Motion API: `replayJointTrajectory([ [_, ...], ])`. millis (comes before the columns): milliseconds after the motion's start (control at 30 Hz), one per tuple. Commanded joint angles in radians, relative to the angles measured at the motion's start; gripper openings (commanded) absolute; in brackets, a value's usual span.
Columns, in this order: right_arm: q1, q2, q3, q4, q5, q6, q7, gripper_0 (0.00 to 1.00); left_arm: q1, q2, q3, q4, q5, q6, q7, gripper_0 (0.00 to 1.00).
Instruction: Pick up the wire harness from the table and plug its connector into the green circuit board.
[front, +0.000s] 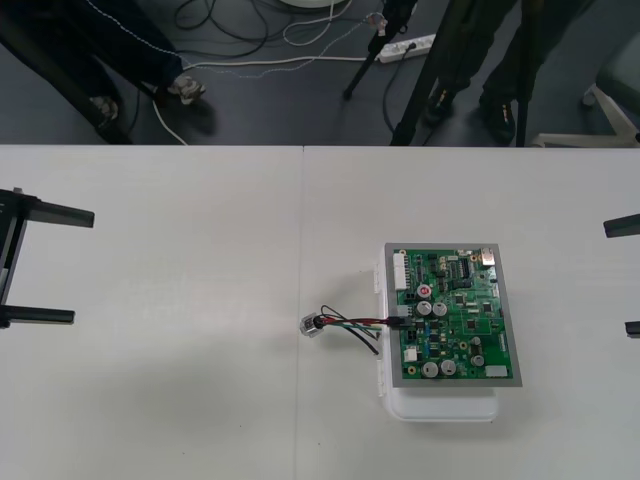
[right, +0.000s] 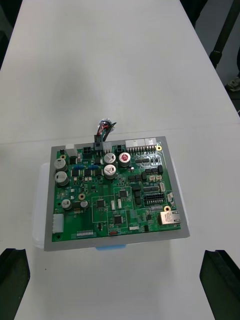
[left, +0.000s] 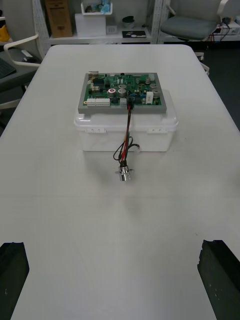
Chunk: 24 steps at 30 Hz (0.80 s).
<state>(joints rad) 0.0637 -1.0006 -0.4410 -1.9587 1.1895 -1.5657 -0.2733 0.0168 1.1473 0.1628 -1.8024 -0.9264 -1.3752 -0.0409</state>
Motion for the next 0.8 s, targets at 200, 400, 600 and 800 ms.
replayJointTrajectory([
  [200, 0.062, -0.046, -0.070, -0.011, -0.021, -0.005, 0.022, 1.00, 0.041, 0.081, 0.060, -0.032, 0.024, -0.031, 0.128, 1.00],
  [400, 0.061, -0.018, -0.033, -0.014, -0.019, -0.005, 0.039, 1.00, 0.043, 0.078, 0.050, -0.034, 0.024, -0.033, 0.139, 1.00],
  [600, 0.061, -0.010, -0.028, -0.060, 0.029, -0.005, 0.036, 1.00, 0.043, 0.075, 0.052, -0.035, 0.023, -0.033, 0.144, 1.00],
  [800, 0.061, -0.012, -0.015, -0.078, 0.056, -0.005, 0.022, 1.00, 0.043, 0.077, 0.050, -0.040, 0.024, -0.033, 0.150, 1.00],
])
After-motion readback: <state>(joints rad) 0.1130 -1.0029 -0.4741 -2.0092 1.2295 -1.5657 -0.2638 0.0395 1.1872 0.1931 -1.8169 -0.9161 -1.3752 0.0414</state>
